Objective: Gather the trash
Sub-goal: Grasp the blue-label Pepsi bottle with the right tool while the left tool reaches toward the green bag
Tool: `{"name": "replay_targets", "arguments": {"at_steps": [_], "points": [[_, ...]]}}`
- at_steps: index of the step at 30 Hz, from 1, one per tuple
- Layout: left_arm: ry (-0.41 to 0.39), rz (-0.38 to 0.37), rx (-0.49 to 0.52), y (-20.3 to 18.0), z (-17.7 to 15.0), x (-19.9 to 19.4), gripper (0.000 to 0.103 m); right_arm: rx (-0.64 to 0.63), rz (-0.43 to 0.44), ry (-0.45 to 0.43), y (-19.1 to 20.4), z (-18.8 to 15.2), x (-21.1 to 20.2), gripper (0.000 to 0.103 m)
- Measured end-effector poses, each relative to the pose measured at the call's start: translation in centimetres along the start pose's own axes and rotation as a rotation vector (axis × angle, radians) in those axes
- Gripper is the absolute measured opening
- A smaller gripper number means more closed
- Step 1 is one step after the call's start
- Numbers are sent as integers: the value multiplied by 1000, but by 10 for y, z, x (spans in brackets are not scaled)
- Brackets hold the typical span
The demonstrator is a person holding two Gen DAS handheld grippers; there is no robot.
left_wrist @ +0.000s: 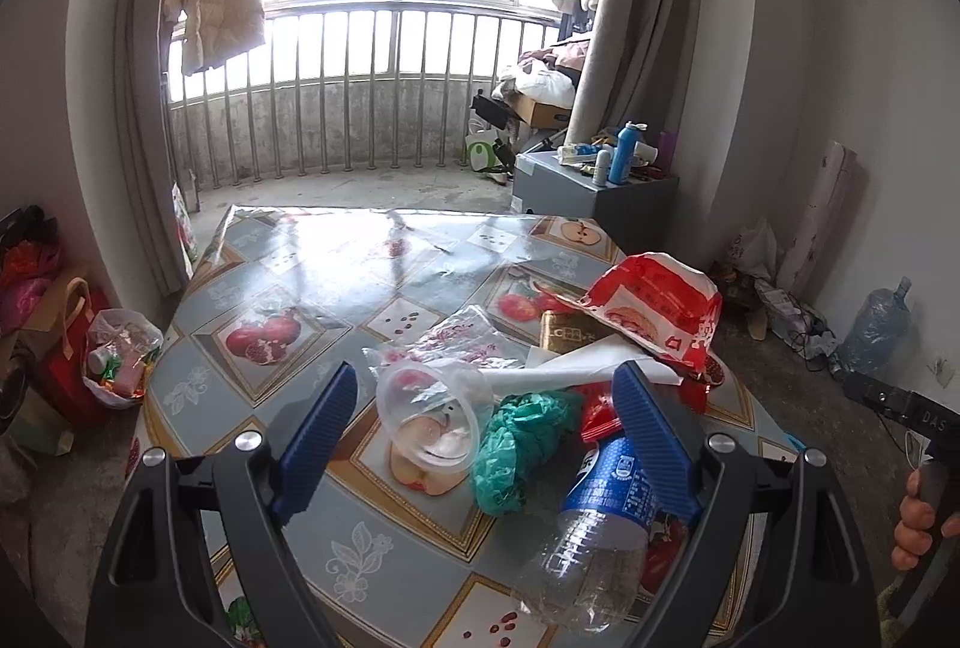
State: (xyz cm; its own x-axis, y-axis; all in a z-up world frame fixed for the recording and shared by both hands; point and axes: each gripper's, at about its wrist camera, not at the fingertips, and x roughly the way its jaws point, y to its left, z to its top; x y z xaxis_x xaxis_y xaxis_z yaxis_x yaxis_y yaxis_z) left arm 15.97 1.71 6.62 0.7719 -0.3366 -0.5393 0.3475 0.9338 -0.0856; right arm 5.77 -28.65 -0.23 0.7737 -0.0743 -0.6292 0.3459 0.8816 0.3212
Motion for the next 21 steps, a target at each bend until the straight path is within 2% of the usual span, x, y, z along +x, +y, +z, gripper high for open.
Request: {"name": "replay_targets", "arguments": {"at_steps": [7, 11, 16, 21], "points": [[-36, -76, 105, -28, 8, 22, 85, 5, 12, 13, -6, 16, 16, 75], [-34, -65, 150, -35, 6, 35, 81, 7, 8, 19, -13, 23, 24, 70], [-1, -64, 100, -22, 0, 44, 75, 36, 25, 45, -22, 23, 34, 67], [42, -54, 51, -6, -12, 39, 64, 47, 74, 111, -17, 9, 40, 61]]}}
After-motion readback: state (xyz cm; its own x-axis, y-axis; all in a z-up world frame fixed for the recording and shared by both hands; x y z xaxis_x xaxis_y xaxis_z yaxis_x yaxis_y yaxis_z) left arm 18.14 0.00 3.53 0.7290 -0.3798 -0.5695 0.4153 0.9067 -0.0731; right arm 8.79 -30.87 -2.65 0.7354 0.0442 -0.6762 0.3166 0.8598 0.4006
